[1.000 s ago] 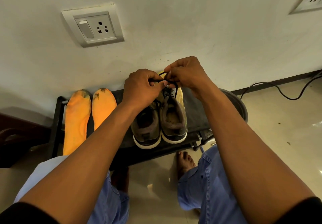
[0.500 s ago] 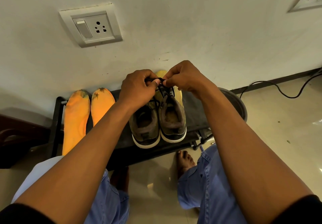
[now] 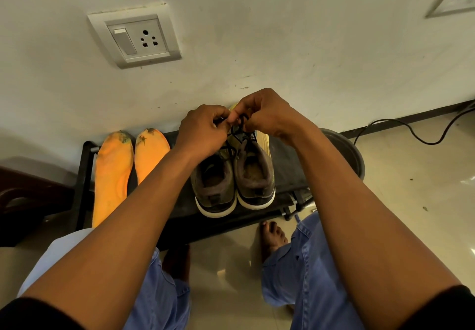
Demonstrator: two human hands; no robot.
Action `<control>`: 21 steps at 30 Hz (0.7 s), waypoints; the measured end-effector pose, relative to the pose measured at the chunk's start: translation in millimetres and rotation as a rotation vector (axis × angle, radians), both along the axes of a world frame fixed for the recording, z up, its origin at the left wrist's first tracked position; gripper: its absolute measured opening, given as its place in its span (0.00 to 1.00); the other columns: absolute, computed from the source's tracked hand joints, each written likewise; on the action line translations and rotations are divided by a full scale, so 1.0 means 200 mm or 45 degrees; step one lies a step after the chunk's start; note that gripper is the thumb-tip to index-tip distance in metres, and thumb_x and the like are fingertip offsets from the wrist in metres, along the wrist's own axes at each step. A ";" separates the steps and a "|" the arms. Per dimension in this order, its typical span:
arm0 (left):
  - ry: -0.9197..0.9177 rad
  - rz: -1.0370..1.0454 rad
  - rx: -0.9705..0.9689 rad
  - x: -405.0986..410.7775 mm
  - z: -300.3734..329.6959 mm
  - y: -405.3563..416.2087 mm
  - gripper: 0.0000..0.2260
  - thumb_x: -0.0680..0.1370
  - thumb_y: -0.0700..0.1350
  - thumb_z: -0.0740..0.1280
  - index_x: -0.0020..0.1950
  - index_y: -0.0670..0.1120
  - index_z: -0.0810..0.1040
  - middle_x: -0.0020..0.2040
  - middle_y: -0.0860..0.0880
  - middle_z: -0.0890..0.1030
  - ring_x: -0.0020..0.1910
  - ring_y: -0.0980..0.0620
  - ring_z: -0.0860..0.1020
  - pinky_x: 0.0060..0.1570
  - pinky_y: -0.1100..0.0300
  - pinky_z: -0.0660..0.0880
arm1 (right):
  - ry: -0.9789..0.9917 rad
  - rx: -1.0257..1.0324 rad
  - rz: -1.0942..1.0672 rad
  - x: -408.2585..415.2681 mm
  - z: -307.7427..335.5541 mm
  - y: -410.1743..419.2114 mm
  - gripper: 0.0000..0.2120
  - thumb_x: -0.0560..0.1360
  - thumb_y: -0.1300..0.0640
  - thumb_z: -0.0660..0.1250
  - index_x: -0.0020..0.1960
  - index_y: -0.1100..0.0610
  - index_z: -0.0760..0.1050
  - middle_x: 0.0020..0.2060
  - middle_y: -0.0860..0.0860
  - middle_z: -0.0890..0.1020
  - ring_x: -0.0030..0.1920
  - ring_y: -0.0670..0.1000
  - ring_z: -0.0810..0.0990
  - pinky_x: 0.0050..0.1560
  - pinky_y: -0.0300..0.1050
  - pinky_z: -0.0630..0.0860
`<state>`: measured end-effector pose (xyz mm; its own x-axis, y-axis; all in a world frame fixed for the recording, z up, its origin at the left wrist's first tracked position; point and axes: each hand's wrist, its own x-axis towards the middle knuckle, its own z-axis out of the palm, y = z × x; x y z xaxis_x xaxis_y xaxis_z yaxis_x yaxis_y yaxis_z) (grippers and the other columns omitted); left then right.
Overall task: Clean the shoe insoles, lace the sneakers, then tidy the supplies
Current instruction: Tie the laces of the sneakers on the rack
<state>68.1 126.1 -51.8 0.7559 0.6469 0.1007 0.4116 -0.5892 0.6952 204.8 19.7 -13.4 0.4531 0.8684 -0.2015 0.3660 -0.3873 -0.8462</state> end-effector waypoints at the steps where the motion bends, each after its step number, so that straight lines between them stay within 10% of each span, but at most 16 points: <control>1: -0.001 -0.013 -0.009 0.00 0.00 0.00 0.06 0.81 0.48 0.68 0.52 0.56 0.86 0.50 0.54 0.86 0.51 0.52 0.81 0.42 0.61 0.72 | -0.066 -0.005 0.002 0.00 0.00 0.00 0.19 0.67 0.76 0.66 0.42 0.56 0.86 0.31 0.49 0.84 0.33 0.42 0.77 0.38 0.38 0.77; 10: 0.022 0.002 -0.024 -0.01 0.00 0.00 0.07 0.80 0.47 0.69 0.52 0.53 0.86 0.50 0.51 0.86 0.51 0.49 0.81 0.49 0.55 0.76 | -0.290 0.220 -0.181 0.00 -0.03 0.02 0.03 0.71 0.58 0.76 0.43 0.56 0.82 0.39 0.49 0.85 0.41 0.48 0.84 0.48 0.50 0.82; 17: 0.058 0.061 -0.039 -0.02 0.00 0.00 0.07 0.80 0.47 0.69 0.52 0.52 0.87 0.50 0.51 0.86 0.51 0.51 0.80 0.47 0.61 0.69 | 0.444 0.430 -0.785 0.05 0.06 -0.03 0.16 0.81 0.51 0.66 0.53 0.65 0.79 0.38 0.55 0.85 0.31 0.49 0.79 0.26 0.40 0.66; 21: 0.085 0.101 0.014 -0.02 -0.01 0.01 0.06 0.79 0.49 0.70 0.51 0.52 0.87 0.50 0.52 0.86 0.50 0.51 0.81 0.47 0.61 0.70 | 0.414 0.297 -1.076 0.12 0.02 -0.05 0.10 0.77 0.54 0.63 0.48 0.60 0.78 0.36 0.54 0.86 0.30 0.51 0.76 0.29 0.41 0.70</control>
